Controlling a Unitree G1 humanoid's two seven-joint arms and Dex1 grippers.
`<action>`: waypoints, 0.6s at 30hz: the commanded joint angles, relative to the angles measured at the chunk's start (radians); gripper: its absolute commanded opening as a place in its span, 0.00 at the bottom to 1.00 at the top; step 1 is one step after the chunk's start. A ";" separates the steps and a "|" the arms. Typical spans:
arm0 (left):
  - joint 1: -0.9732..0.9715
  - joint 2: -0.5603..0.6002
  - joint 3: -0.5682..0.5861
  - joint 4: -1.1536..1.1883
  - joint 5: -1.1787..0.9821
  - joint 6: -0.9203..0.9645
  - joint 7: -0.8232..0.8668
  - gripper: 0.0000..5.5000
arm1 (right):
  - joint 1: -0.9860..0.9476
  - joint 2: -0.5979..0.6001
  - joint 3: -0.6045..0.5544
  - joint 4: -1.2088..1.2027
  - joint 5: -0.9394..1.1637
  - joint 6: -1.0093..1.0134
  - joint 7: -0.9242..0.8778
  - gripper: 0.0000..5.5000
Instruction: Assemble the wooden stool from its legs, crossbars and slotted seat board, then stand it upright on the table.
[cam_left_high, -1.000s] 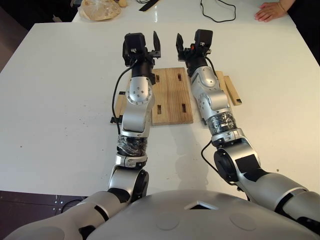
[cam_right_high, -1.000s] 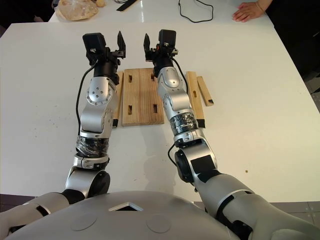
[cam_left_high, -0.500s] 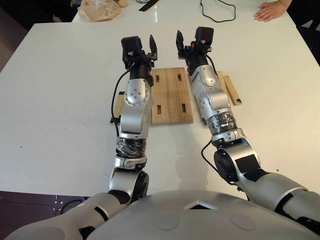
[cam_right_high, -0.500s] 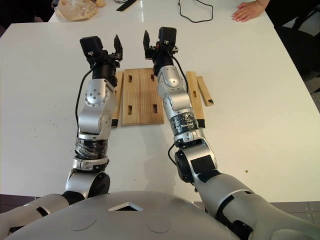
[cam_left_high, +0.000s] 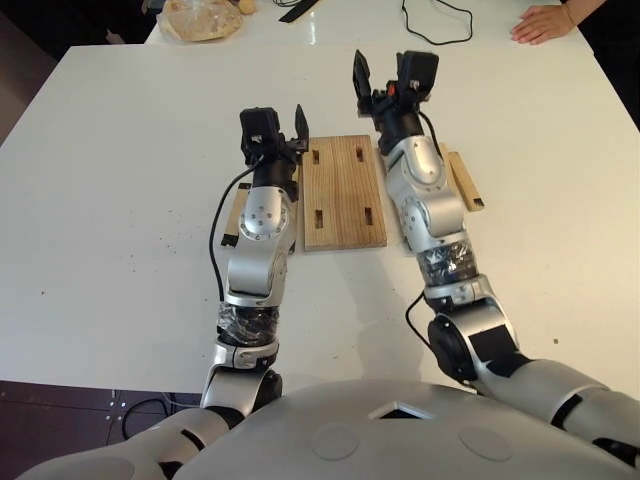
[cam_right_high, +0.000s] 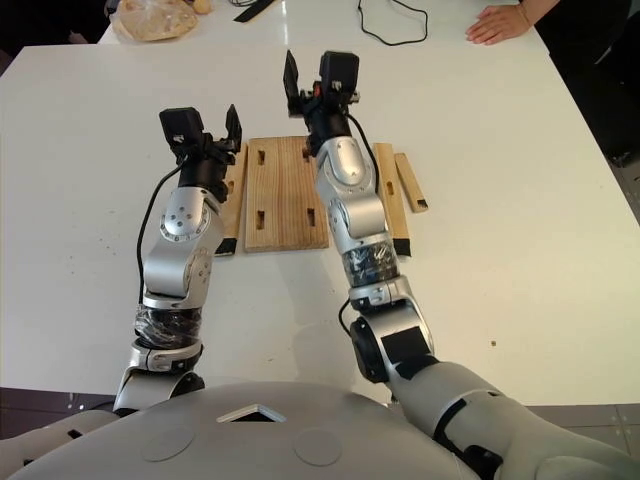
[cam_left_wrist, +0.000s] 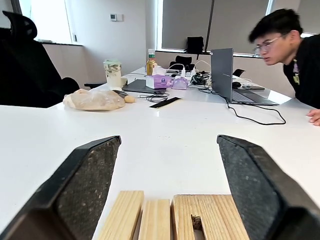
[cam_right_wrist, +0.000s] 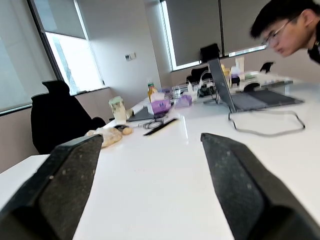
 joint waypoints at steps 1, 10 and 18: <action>0.028 -0.052 -0.012 -0.031 -0.045 0.012 -0.032 0.65 | 0.107 -0.006 0.017 -0.179 -0.010 0.105 -0.004 0.66; 0.100 -0.037 -0.022 -0.118 -0.137 0.049 -0.089 0.65 | 0.184 -0.002 -0.010 -0.289 0.023 0.240 -0.026 0.66; 0.136 -0.022 -0.028 -0.187 -0.177 0.072 -0.102 0.65 | 0.248 -0.047 0.000 -0.373 0.045 0.319 -0.002 0.66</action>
